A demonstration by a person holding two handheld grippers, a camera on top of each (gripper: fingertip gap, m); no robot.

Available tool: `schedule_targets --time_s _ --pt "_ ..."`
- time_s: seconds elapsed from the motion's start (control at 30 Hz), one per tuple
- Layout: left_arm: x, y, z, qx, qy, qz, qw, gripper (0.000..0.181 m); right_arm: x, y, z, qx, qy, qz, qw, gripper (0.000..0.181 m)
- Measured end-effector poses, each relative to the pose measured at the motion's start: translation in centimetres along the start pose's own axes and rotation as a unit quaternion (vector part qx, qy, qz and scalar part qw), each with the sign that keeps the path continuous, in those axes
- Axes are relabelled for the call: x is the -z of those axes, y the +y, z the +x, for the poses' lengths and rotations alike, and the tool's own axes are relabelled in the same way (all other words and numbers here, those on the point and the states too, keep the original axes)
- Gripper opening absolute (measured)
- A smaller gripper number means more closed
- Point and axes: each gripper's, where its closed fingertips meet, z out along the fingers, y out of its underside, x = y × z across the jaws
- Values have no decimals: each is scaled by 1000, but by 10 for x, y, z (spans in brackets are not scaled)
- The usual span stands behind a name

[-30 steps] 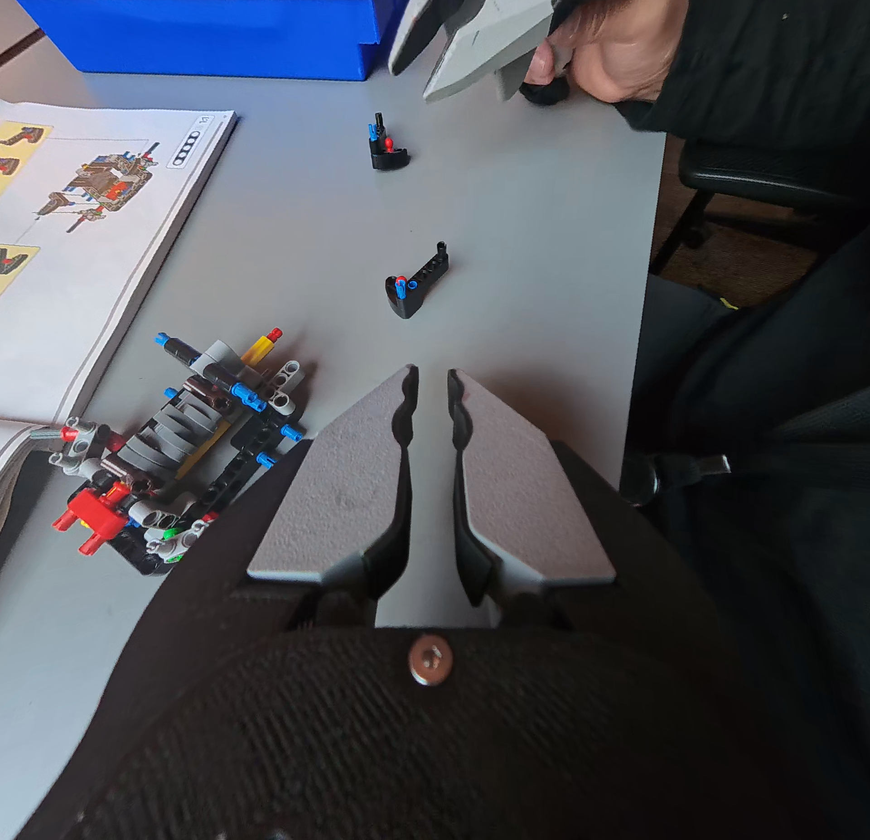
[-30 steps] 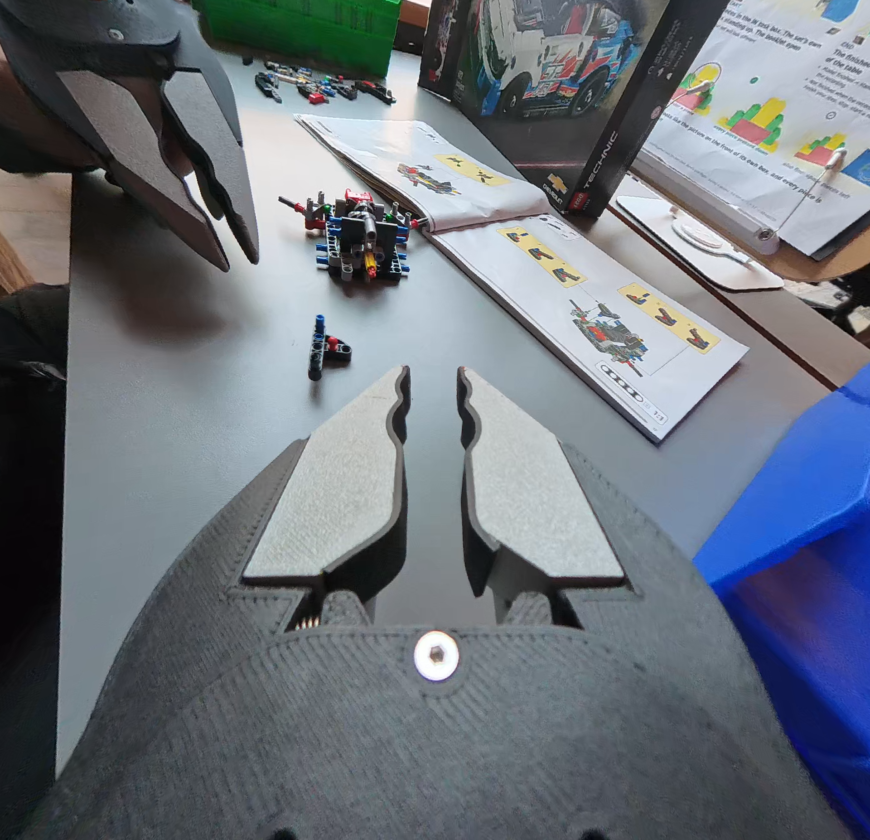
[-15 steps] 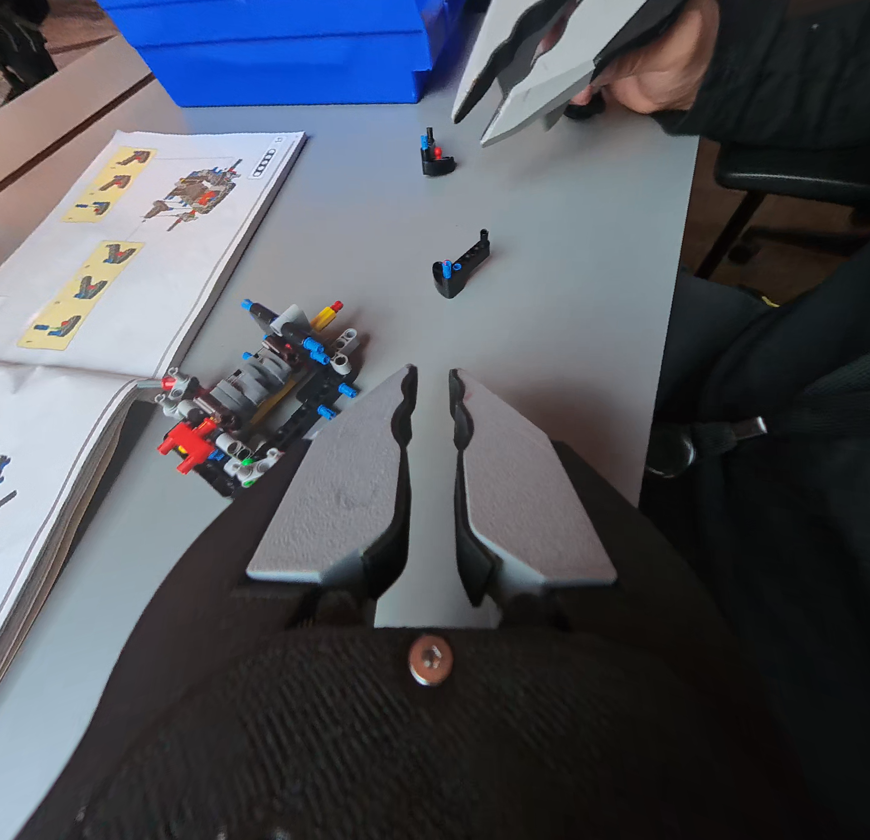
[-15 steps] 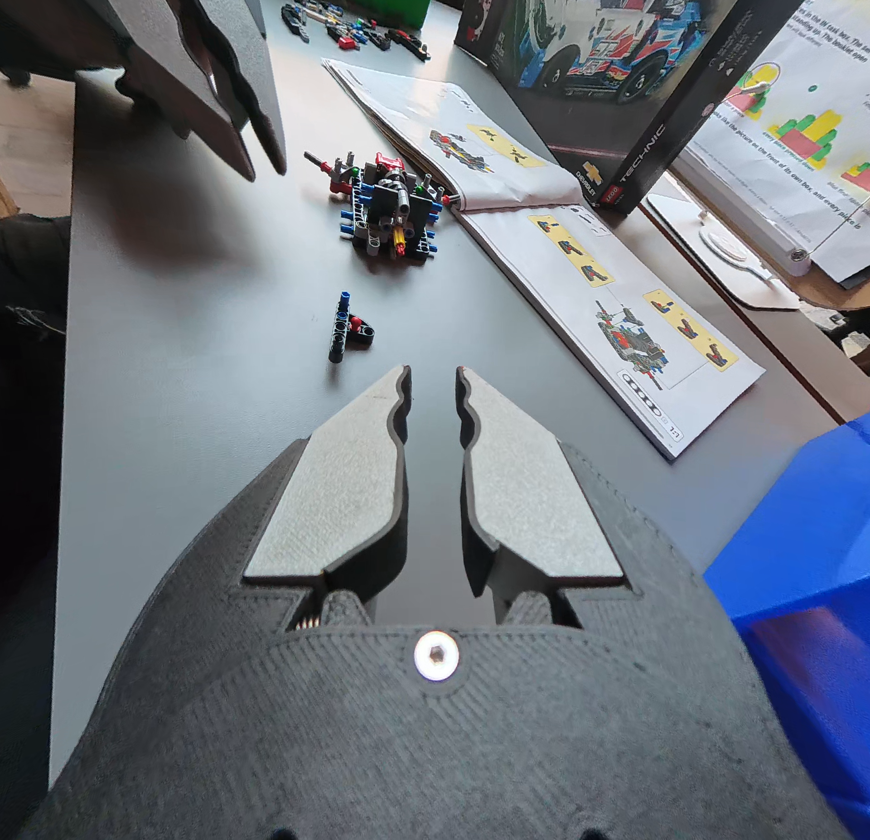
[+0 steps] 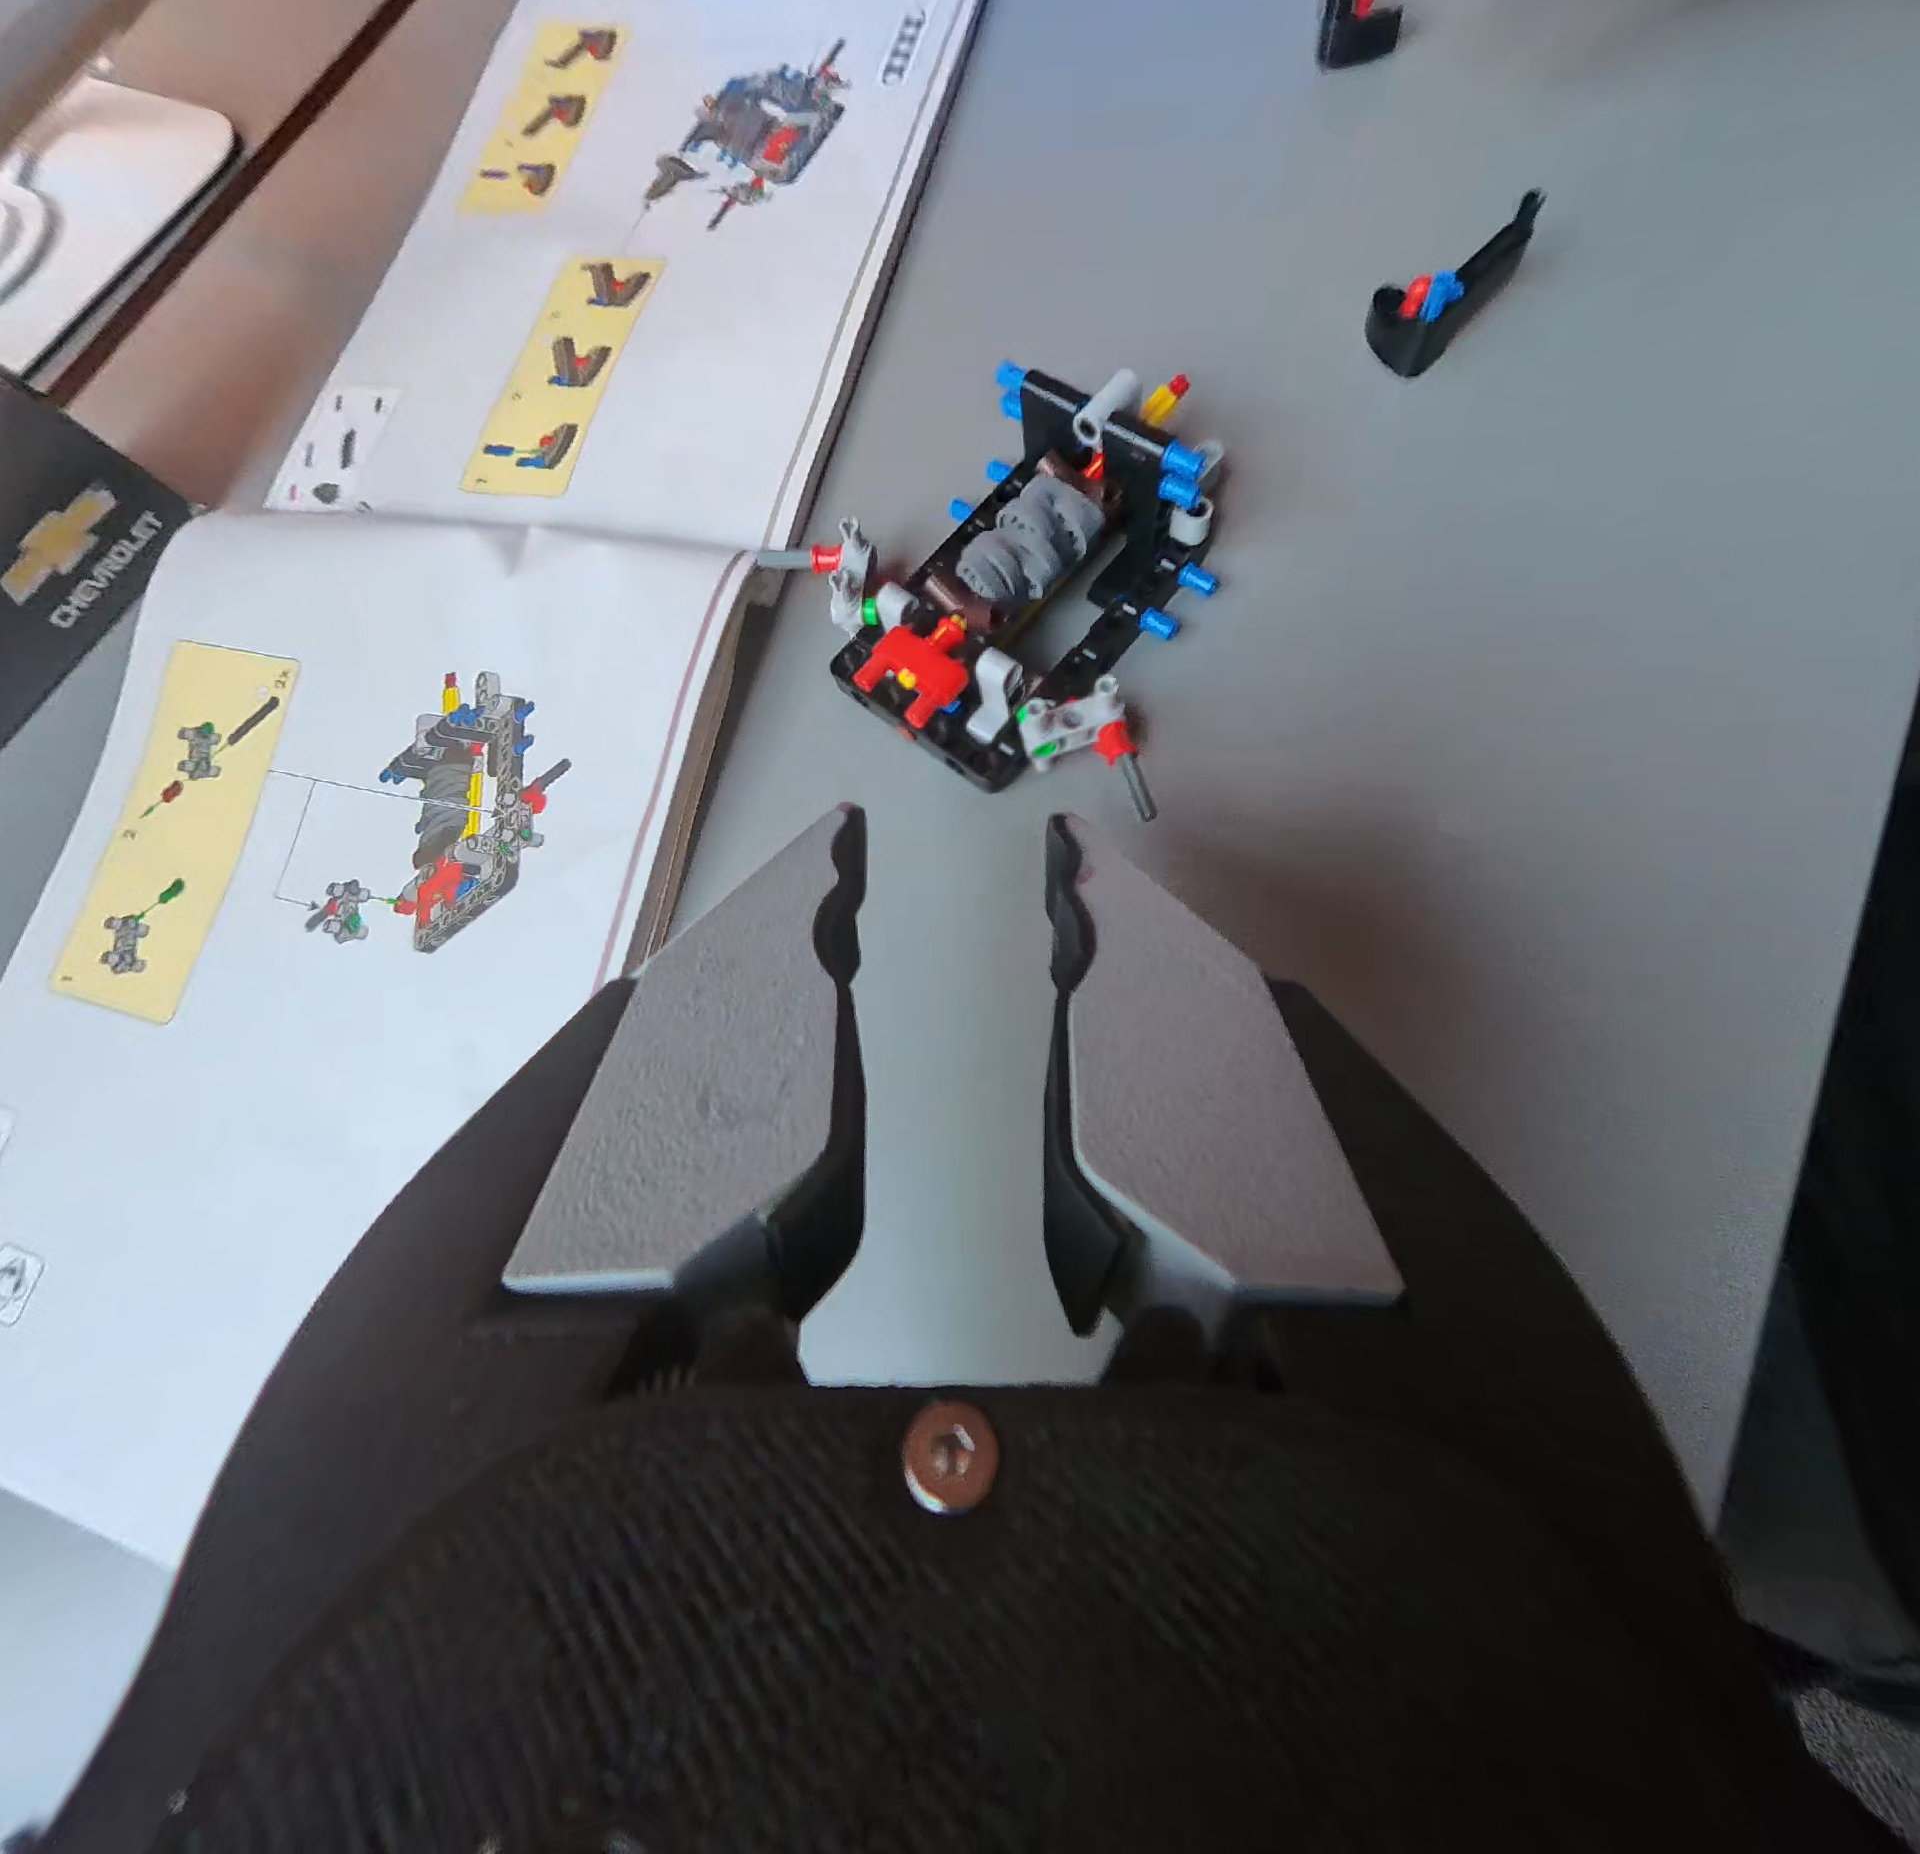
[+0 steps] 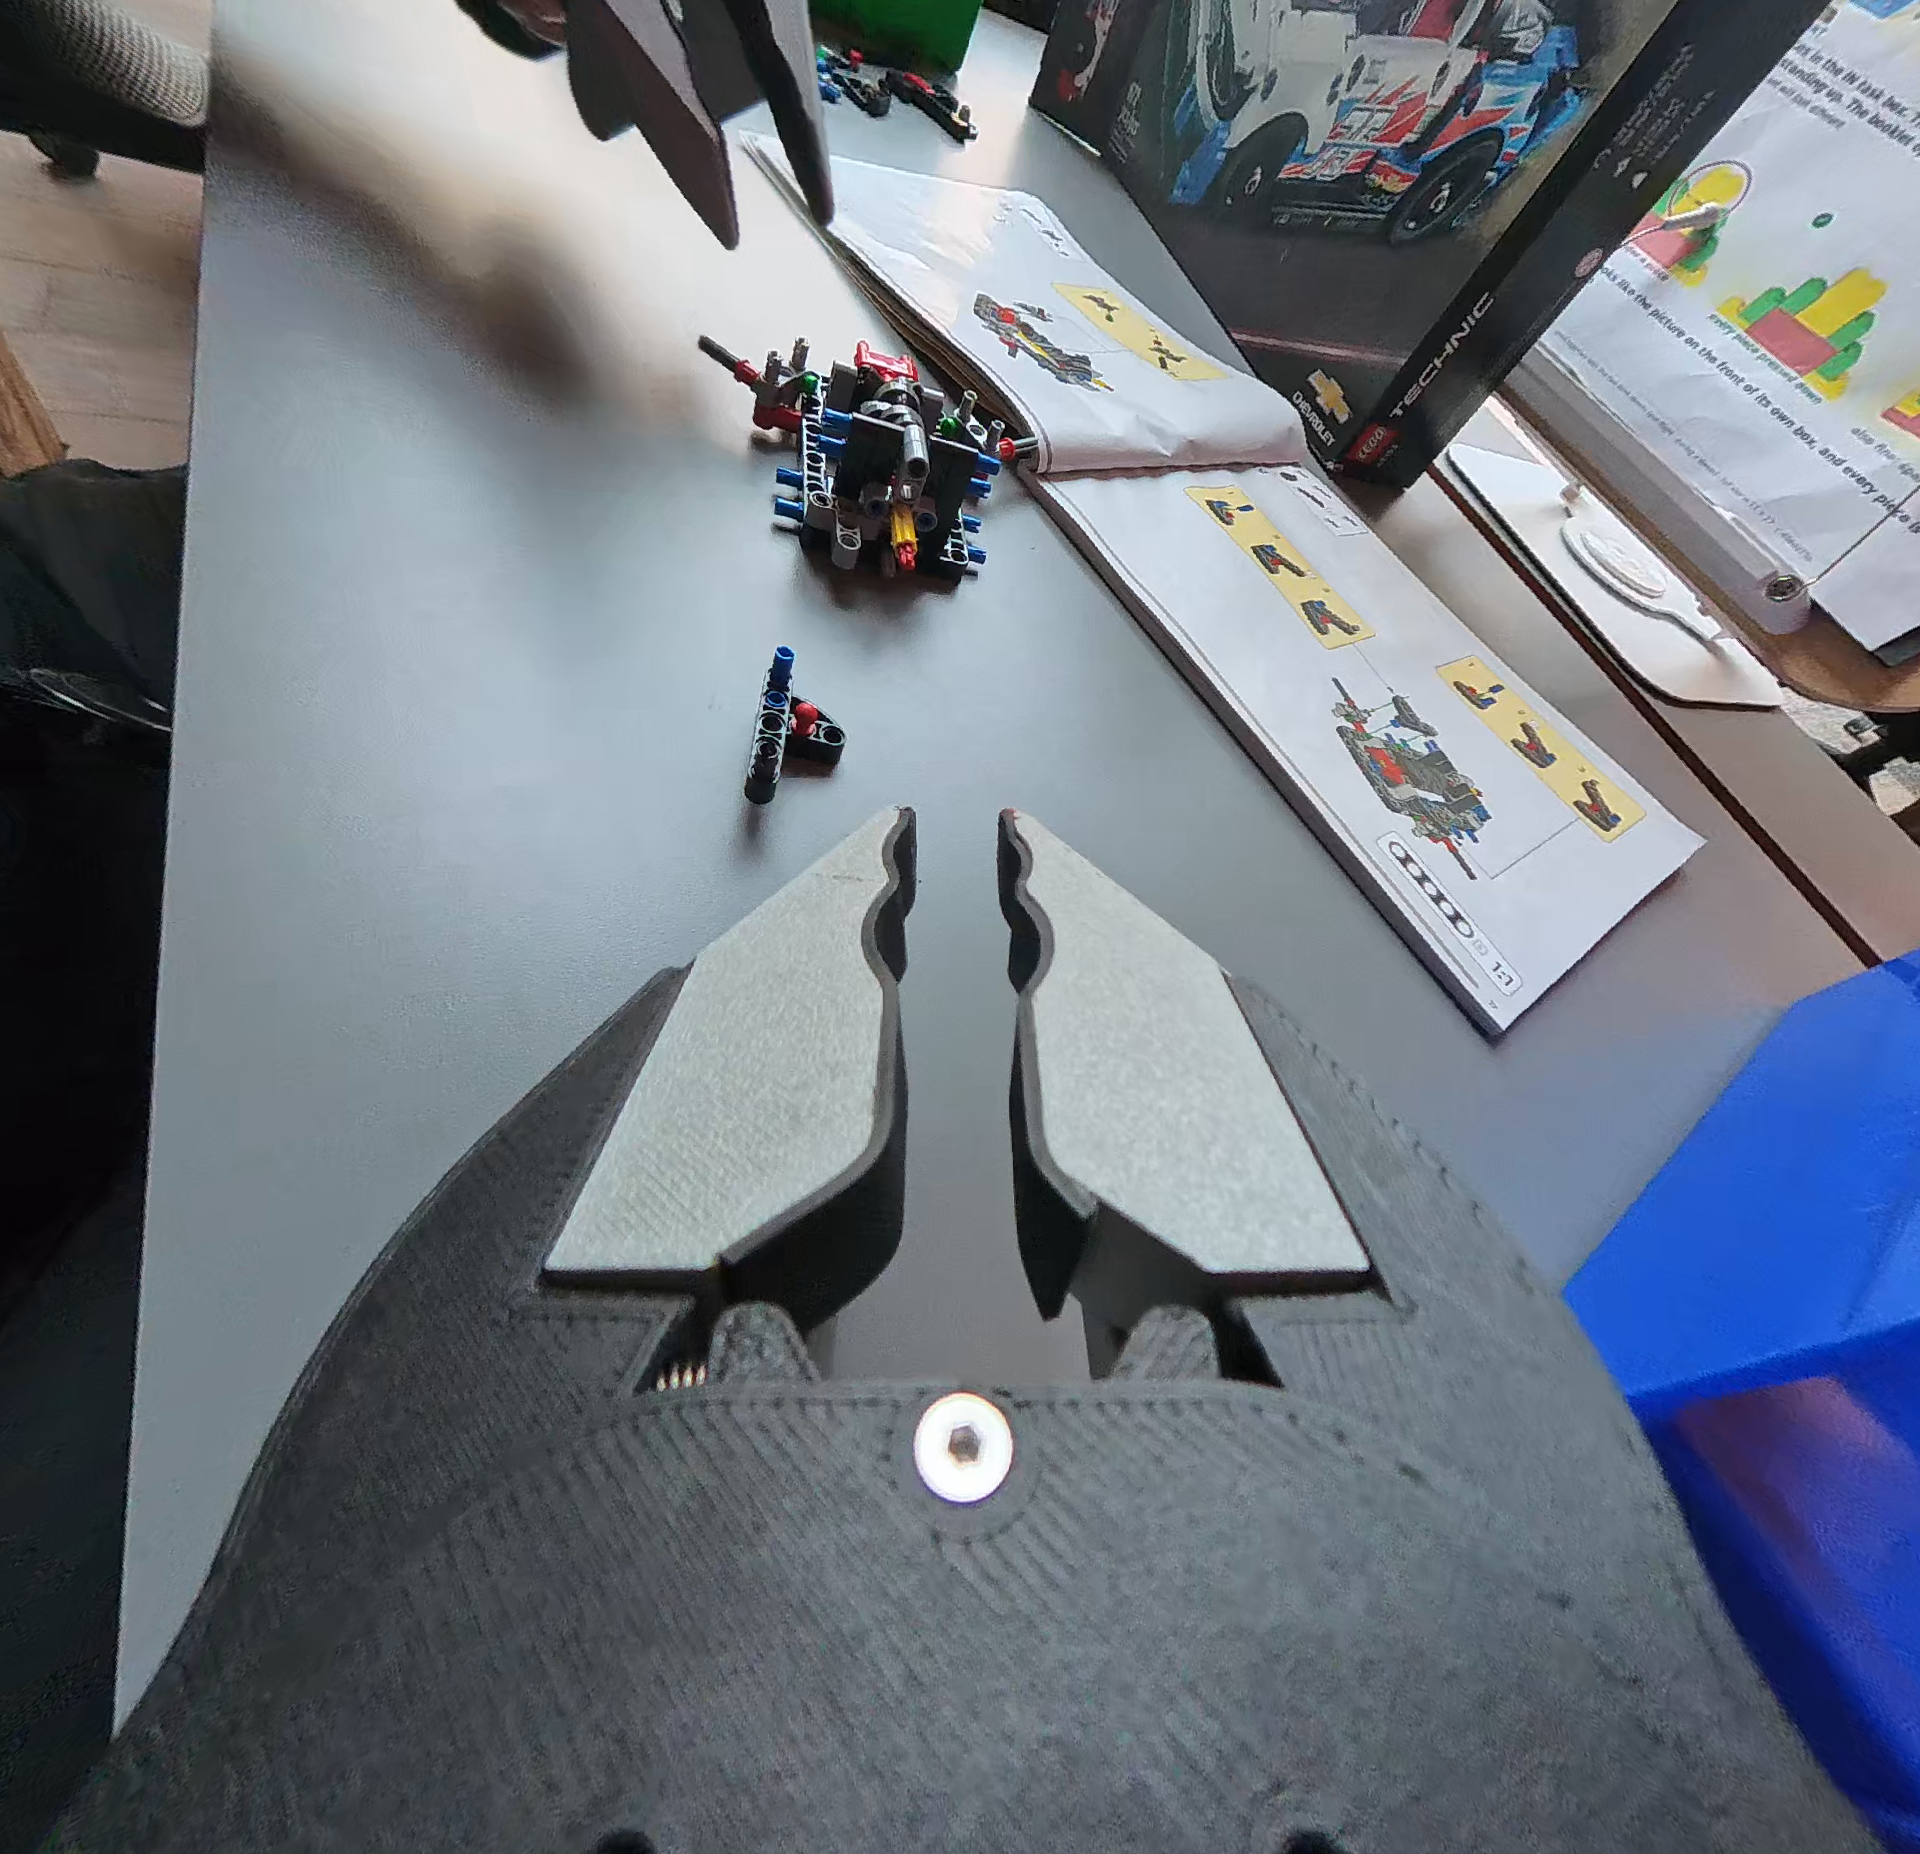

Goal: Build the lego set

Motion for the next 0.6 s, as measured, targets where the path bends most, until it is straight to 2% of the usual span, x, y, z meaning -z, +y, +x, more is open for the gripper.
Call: schedule_targets --time_s 0.2,0.37,0.6 --pt "-22 19 -12 -53 46 -49 996 33 0 0 -1 5 2 0 1000 12" --pt "-39 15 -7 -57 82 -54 994 64 -1 1 -2 9 1 -5 1000 11" --pt "-50 4 -5 -130 121 -42 983 70 -1 2 -2 5 -2 -6 1000 11"
